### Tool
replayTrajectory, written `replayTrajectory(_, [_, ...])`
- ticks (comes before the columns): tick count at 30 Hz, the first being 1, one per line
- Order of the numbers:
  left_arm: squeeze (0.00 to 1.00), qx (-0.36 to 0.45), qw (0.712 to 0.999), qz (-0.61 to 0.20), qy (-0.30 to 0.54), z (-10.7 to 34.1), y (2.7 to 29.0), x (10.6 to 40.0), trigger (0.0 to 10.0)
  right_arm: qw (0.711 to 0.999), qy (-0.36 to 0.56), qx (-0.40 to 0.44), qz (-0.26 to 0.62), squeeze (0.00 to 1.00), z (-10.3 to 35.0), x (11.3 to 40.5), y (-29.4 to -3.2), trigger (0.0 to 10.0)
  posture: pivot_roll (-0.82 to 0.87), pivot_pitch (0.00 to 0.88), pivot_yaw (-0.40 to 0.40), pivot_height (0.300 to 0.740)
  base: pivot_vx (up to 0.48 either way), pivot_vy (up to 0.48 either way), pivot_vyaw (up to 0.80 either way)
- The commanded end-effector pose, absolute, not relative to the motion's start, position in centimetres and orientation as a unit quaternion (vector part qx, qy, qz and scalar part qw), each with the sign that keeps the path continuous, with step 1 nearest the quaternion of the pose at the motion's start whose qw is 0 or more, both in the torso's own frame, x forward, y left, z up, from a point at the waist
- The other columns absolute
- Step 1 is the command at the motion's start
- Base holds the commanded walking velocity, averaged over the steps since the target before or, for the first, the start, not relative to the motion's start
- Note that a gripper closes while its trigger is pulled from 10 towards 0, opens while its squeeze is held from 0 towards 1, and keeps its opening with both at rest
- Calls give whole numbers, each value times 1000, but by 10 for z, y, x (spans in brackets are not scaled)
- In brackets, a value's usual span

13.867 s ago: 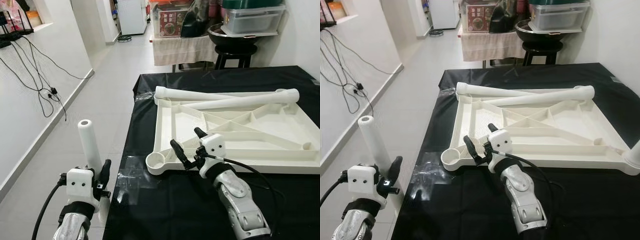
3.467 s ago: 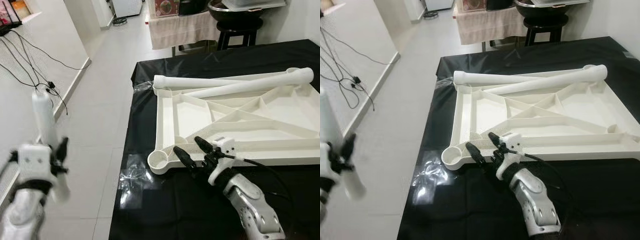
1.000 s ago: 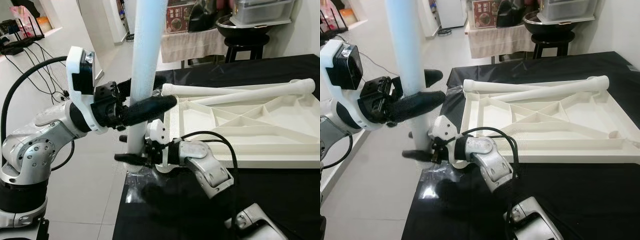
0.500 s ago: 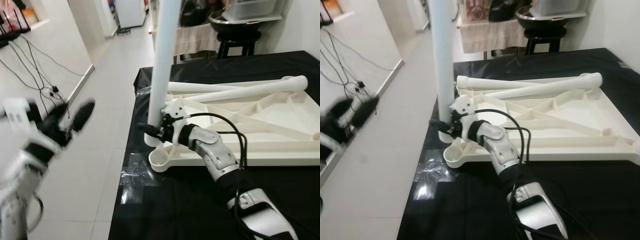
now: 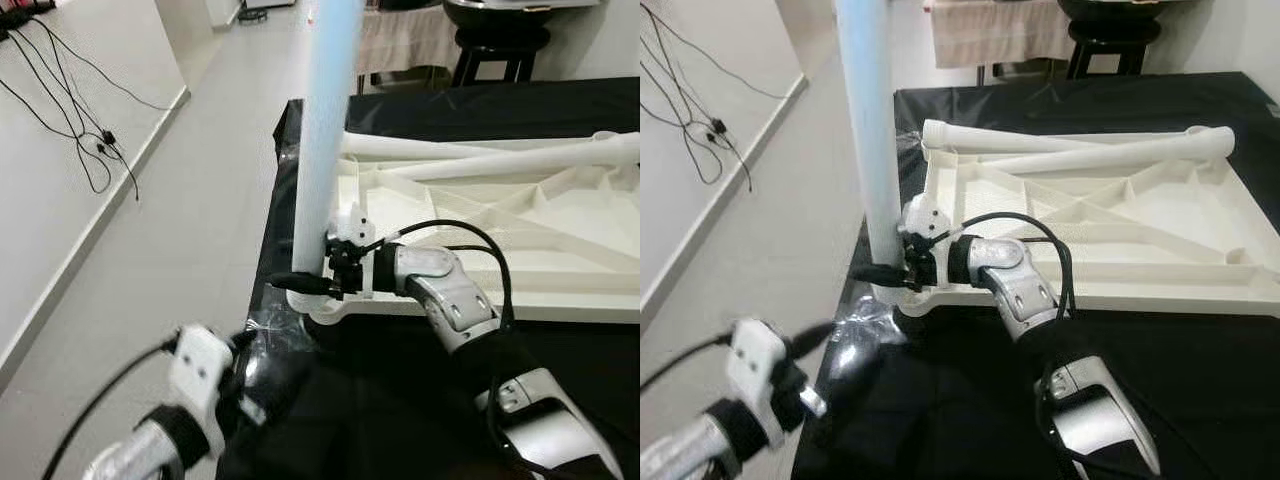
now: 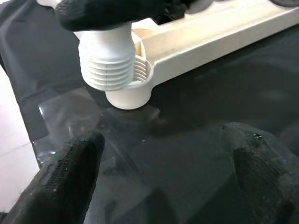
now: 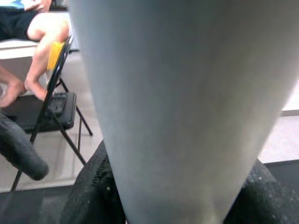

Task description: Building children table

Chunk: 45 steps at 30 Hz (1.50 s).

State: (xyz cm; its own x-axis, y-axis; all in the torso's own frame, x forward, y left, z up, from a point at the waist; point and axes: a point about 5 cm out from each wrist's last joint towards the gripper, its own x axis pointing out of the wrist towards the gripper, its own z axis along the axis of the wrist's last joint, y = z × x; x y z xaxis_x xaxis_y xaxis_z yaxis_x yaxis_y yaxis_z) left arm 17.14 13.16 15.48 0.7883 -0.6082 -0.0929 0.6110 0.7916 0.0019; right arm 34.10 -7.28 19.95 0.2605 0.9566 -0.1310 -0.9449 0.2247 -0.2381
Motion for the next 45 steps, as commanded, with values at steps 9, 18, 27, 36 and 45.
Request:
replayTrajectory(9, [0,31,939,-341,19,163,125,158,10000,740,34,-124,660,0,208,348,-105,10000,5,276,75,740,0,0,0])
replayTrajectory(18, [0,21,940,-341,14,163,123,156,10000,696,59,-148,700,0,200,339,-109,10000,6,298,75,740,0,0,0])
replayTrajectory(27, [0,19,942,-334,9,163,123,158,10000,720,1,-151,677,0,210,344,-84,10000,3,302,71,740,0,0,0])
replayTrajectory(36, [0,14,943,-333,2,164,122,158,10000,710,-17,-125,693,0,218,341,-75,10000,3,310,59,740,0,0,0])
replayTrajectory(45, [0,9,942,-335,-1,165,121,158,10000,682,23,-153,715,0,202,335,-82,10000,4,315,61,740,0,0,0])
